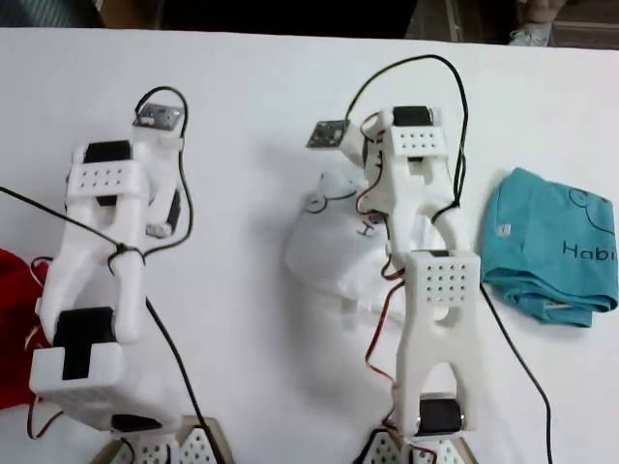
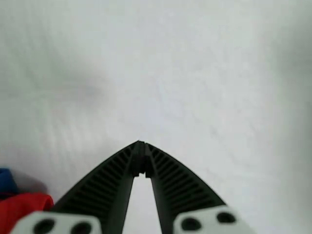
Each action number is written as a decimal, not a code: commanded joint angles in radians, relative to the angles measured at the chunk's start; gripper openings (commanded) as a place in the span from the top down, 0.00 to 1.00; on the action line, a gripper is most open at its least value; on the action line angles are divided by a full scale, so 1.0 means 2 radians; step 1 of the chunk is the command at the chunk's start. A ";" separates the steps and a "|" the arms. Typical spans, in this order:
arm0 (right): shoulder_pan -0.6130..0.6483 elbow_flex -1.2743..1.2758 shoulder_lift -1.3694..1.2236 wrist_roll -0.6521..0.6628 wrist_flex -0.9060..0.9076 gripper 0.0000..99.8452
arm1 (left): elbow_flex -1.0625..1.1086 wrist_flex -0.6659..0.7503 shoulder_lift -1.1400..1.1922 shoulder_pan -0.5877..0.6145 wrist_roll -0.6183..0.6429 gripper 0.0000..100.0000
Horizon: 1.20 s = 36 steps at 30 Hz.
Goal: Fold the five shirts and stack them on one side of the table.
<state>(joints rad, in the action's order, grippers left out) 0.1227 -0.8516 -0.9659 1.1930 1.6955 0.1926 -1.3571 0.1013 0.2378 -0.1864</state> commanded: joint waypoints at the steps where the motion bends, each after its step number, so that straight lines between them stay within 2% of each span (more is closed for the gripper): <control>1: -0.001 -0.006 -0.015 0.011 0.005 0.62 | -0.006 0.006 -0.029 0.004 0.000 0.97; 5: 0.006 0.008 -0.031 0.012 0.007 0.62 | -0.006 0.006 -0.030 0.005 0.000 0.97; 7: 0.006 0.012 -0.030 0.014 0.007 0.65 | -0.006 0.006 -0.030 0.006 0.000 0.97; 9: 0.006 0.013 -0.030 0.029 0.007 0.75 | -0.006 0.006 -0.031 0.006 0.000 0.97; 12: 0.003 0.012 -0.030 0.031 0.007 0.96 | -0.006 0.006 -0.031 0.006 0.000 0.97; 13: 0.000 0.012 -0.030 0.029 0.007 0.99 | -0.007 0.006 -0.031 0.006 0.000 0.97; 14: -0.003 0.012 -0.030 0.023 0.007 0.96 | -0.007 0.006 -0.031 0.005 0.000 0.97; 18: -0.015 0.014 -0.007 -0.008 0.007 0.98 | -0.007 0.010 -0.031 0.004 0.001 0.97; 26: -0.035 0.099 0.096 -0.170 0.006 0.98 | -0.006 0.013 -0.031 0.003 0.003 0.97; 32: -0.102 0.116 0.142 -0.286 0.004 0.98 | -0.006 0.013 -0.031 0.003 0.003 0.97; 36: -0.143 0.115 0.158 -0.300 0.004 0.98 | -0.006 0.013 -0.030 0.002 0.003 0.97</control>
<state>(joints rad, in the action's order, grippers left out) -0.1059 -0.6168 -0.7480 0.6176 1.6970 0.1926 -1.3418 0.1013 0.2378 -0.1864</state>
